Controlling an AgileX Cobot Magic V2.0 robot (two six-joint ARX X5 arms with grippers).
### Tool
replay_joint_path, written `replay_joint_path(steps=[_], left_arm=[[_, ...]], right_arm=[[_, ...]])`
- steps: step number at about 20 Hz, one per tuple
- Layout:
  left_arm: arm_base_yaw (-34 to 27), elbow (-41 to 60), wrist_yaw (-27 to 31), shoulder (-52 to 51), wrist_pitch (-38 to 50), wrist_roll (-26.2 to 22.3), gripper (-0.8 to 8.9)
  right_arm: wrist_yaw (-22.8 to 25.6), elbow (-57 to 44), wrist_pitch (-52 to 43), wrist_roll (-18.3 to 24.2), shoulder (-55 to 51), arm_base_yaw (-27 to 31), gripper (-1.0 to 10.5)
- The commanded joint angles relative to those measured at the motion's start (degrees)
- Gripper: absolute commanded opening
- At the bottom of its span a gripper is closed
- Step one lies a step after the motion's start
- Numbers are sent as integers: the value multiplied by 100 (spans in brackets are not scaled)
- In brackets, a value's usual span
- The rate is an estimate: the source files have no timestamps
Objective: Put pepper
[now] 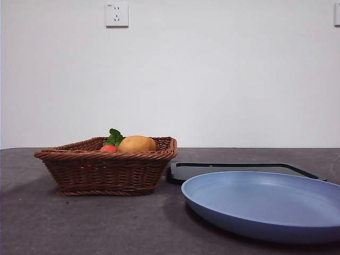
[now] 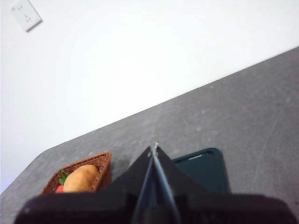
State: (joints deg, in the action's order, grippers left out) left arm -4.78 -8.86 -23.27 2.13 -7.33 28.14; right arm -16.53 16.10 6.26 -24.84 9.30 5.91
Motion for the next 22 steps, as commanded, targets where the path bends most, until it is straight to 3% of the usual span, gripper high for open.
replay_joint_path(steps=[1, 5, 9, 15, 22], left_arm=[[-20, -354, -214, 238, -120, 0, 7], [-20, -1005, -732, 909, -367, -372, 7], [-20, -1792, -1161, 1729, -1045, -1163, 7], [-4, -2905, -1740, 2848, -2374, -2256, 7], [151, -3641, -1770, 3534, -3764, -3143, 6]], right_arm=[[-157, 603, 286, 271, 433, -9, 5], [-726, 1534, 1161, 872, 1196, -9, 5], [-1193, 2400, 2282, 1602, 1928, -15, 5], [-1209, 3410, 3877, 2437, 2732, -212, 6], [-1187, 3947, 5305, 3095, 3248, -656, 6]])
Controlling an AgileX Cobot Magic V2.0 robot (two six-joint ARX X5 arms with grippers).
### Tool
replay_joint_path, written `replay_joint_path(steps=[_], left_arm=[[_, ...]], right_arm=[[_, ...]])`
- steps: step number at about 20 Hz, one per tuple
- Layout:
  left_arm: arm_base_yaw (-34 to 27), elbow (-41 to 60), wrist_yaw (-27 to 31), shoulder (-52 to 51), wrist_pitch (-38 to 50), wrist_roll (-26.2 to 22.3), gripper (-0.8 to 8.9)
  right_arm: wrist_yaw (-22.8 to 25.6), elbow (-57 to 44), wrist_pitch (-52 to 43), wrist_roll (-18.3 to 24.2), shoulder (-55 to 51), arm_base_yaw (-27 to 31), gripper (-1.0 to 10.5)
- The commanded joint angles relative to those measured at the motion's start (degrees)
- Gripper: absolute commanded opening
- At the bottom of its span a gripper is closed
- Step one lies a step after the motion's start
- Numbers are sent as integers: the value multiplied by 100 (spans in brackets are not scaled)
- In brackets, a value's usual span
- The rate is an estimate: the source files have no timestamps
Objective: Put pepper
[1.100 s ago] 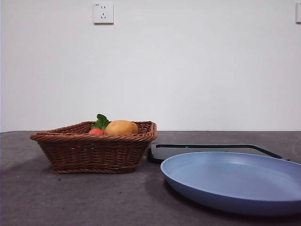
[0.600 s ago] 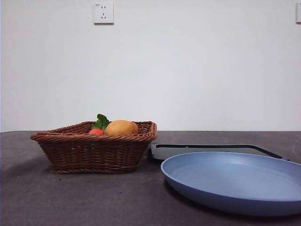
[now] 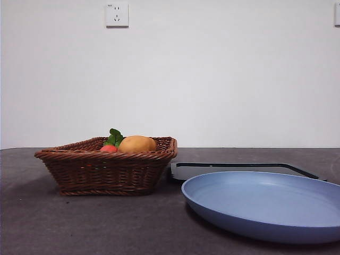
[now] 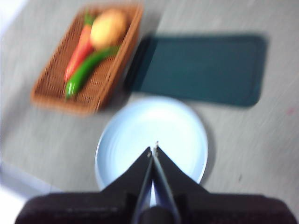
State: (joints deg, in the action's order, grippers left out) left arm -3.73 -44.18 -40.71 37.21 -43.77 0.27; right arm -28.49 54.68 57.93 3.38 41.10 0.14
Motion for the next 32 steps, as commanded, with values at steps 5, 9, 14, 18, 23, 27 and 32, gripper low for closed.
replay_joint_path(steps=[5, 9, 14, 18, 23, 27, 32], left_arm=[[87, -109, -9, 24, -125, -354, 67], [94, -109, -11, 24, -122, -352, 401], [114, -109, -22, 24, -118, -348, 401], [114, -109, -26, 24, -83, -332, 401], [114, -109, -26, 24, -85, -332, 401], [114, -109, -26, 24, -85, -330, 401], [114, -109, -22, 24, -85, -332, 401]], right_arm=[[11, 90, 256, 258, 212, -247, 72], [28, 90, 258, 160, 411, -247, 315], [260, 90, 210, 162, 911, -251, 312], [498, 90, 37, 162, 1781, -258, 311], [503, 90, -437, 162, 3165, -468, 310], [894, 87, -942, 164, 4113, -699, 294], [1088, 87, -1239, 271, 4865, -918, 280]])
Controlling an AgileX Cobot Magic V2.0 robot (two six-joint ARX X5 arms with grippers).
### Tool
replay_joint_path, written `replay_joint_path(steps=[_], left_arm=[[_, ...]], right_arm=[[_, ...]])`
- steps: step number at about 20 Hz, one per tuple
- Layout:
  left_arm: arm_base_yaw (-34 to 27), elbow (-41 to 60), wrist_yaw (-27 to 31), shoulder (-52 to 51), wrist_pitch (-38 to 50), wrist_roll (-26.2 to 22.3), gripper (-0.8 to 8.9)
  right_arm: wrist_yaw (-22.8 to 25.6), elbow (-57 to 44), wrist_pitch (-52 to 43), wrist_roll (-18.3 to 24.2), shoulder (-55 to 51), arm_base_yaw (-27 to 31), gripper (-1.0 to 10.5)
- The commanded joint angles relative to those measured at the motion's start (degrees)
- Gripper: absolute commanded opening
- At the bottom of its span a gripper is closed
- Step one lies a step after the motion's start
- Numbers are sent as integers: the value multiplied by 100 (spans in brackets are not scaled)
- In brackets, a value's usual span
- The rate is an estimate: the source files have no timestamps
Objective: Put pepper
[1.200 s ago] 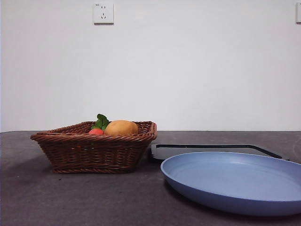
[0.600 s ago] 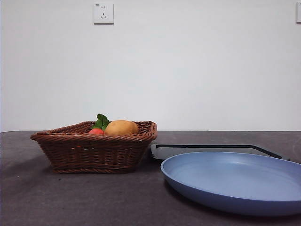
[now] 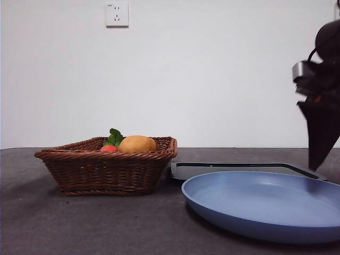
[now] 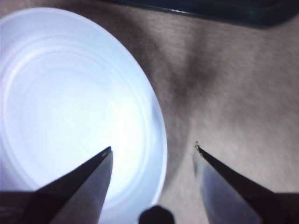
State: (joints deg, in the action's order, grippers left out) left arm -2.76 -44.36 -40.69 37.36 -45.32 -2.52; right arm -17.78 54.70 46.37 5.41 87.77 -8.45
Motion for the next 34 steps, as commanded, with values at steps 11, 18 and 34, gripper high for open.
replay_joint_path(steps=[11, 18, 34], left_arm=[[17, -92, -22, 9, 70, -50, 401], [140, -101, 28, 11, 133, -4, 401], [2472, -1580, 2612, 3729, 1261, 529, 401]], right_arm=[[28, 85, -258, 61, 649, -136, 5], [118, 90, -31, -72, 286, -48, 5], [7, 1248, 1099, -302, -2382, 293, 5]])
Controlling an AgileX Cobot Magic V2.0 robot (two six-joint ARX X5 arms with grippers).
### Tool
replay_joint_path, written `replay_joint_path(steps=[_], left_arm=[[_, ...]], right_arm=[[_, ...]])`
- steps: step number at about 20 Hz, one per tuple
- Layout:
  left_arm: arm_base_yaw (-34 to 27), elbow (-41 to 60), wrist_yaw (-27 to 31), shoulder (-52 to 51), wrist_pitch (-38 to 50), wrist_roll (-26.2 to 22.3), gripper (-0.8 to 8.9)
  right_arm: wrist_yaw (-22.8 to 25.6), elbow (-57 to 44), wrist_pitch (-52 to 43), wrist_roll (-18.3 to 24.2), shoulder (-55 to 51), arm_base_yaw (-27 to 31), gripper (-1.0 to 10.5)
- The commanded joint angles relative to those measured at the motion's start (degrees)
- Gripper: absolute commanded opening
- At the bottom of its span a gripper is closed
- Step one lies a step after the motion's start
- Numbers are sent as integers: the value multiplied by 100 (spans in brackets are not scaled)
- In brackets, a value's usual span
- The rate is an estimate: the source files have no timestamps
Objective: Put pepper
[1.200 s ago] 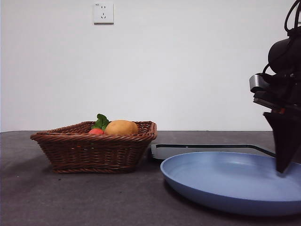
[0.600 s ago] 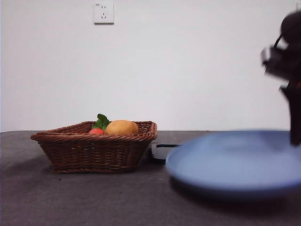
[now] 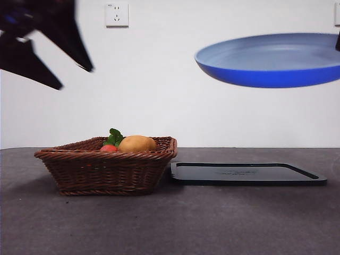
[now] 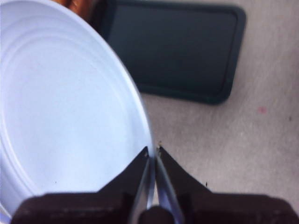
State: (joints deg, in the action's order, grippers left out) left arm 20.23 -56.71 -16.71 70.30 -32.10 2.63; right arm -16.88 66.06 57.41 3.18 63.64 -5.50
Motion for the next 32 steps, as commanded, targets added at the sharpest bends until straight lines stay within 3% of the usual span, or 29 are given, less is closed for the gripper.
replay_joint_path(steps=[1, 7, 21, 26, 32], left_arm=[[306, -662, 442, 802, -155, -20, 401], [658, -1902, 1104, 2481, -651, -426, 401], [684, -1989, 1246, 3845, -282, -435, 400], [713, -1989, 1368, 3853, -256, -428, 236], [713, -1989, 1373, 3853, -282, -402, 171]], right_arm=[[-114, 111, 15, -79, 20, -2, 5], [-114, 111, 13, -79, 17, -2, 5], [-116, 111, 9, -68, 17, -2, 5], [-114, 111, -2, -50, 17, -2, 5], [-116, 111, -35, -28, 17, -2, 5]])
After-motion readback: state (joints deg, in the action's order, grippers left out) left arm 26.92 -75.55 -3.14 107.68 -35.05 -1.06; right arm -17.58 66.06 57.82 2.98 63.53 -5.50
